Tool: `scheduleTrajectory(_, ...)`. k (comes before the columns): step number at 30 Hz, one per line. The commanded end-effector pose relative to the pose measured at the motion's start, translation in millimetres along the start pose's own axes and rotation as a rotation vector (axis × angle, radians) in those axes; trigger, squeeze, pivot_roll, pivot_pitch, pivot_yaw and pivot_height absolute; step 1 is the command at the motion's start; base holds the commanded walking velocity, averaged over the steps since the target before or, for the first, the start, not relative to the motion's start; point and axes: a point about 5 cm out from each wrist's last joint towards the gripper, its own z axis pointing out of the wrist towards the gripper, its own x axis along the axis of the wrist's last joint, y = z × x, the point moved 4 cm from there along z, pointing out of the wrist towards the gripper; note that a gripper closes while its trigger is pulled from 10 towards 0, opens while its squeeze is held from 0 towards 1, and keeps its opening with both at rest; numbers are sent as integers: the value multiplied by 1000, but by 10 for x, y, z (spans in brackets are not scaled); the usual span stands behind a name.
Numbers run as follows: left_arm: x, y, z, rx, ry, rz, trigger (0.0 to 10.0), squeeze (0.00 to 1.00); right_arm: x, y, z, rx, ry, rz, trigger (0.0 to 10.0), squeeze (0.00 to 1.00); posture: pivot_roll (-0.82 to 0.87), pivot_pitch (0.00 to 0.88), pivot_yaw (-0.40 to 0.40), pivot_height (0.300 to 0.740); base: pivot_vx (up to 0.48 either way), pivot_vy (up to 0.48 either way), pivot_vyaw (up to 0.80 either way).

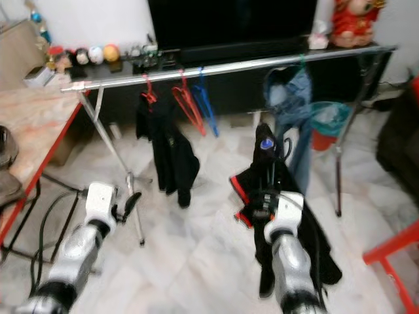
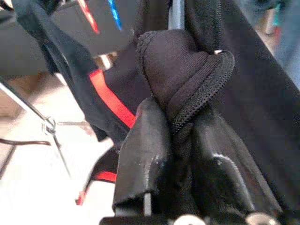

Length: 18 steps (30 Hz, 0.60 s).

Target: Hang hanger

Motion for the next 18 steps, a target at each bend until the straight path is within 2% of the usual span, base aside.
scheduleTrajectory(1,43,75,40,-17,11,-14,10000,0,108,81,13,-13,37,-12,10000,0,51,0,65,740,480,0,0)
scheduleTrajectory(4,38,80,39,-19,10,-17,10000,0,116,63,12,2,41,-33,10000,0,51,0,62,740,480,0,0)
scheduleTrajectory(10,29,75,32,-16,7,-17,10000,0,123,54,15,7,44,-37,10000,0,50,0,59,740,480,0,545)
scheduleTrajectory(15,30,77,36,-15,6,-20,10000,0,154,-14,30,54,54,-57,10000,0,48,0,57,740,480,0,0)
scheduleTrajectory(18,33,79,38,-14,8,-22,10000,0,170,-25,30,63,61,-71,10000,0,48,0,55,740,480,0,650)
